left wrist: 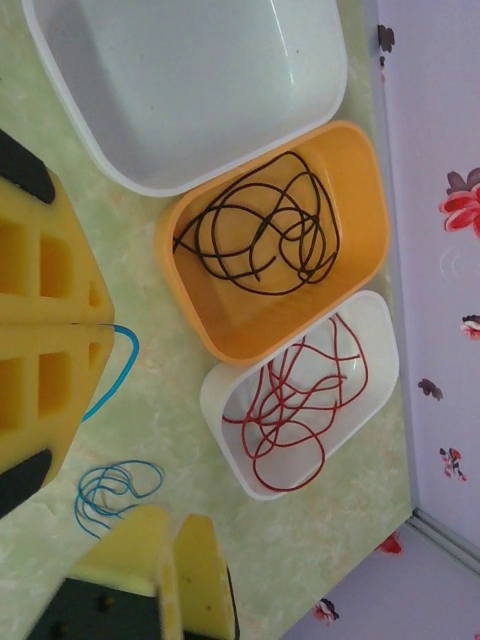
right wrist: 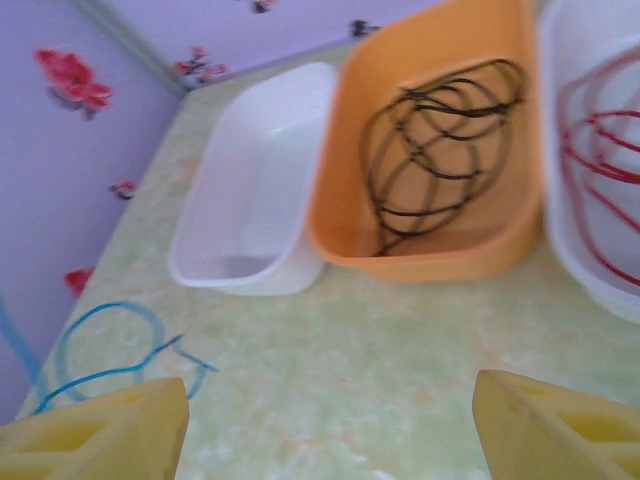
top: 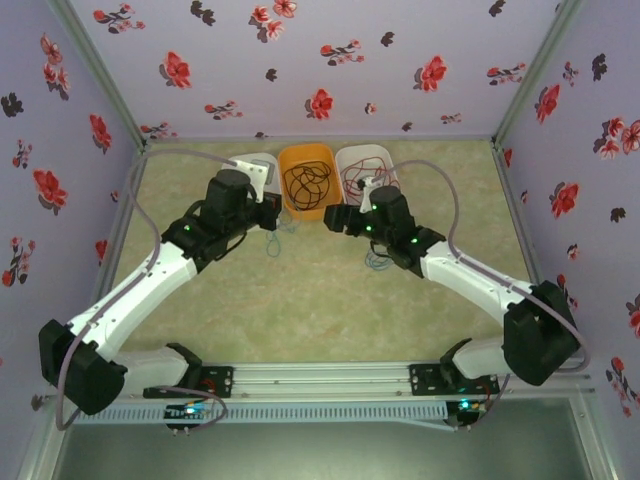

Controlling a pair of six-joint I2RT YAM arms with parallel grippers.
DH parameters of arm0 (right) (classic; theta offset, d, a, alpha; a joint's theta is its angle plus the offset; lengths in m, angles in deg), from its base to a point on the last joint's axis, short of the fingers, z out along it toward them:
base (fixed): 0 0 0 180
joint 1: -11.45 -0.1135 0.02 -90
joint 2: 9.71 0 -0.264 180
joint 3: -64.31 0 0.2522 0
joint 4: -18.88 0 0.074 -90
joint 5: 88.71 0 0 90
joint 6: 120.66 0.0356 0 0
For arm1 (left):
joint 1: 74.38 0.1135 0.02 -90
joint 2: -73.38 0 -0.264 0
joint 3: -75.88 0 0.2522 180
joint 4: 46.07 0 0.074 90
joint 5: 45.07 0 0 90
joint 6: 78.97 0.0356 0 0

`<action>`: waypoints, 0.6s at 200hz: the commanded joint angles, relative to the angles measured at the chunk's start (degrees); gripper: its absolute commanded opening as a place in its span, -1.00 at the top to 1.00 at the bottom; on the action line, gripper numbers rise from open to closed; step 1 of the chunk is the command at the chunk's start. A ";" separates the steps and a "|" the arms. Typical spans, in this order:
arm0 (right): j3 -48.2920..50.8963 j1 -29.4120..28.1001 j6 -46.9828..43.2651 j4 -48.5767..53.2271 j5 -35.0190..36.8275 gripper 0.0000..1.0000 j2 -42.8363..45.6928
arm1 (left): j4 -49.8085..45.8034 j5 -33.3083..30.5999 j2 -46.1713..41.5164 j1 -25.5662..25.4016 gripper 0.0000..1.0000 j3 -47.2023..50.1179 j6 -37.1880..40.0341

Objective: Untangle the cables

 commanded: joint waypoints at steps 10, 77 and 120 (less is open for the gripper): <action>-3.37 -3.57 -5.10 -6.12 -3.88 -0.52 -2.60 | 0.88 2.85 0.63 0.44 1.00 -2.58 -1.40; -8.07 -5.15 -5.81 -2.68 -0.16 -0.49 -6.91 | 2.53 6.03 0.72 0.57 1.00 -2.83 -2.62; -12.68 -5.19 -3.83 6.17 10.88 -0.21 -11.06 | 3.76 7.93 0.88 0.54 1.00 -3.16 -2.90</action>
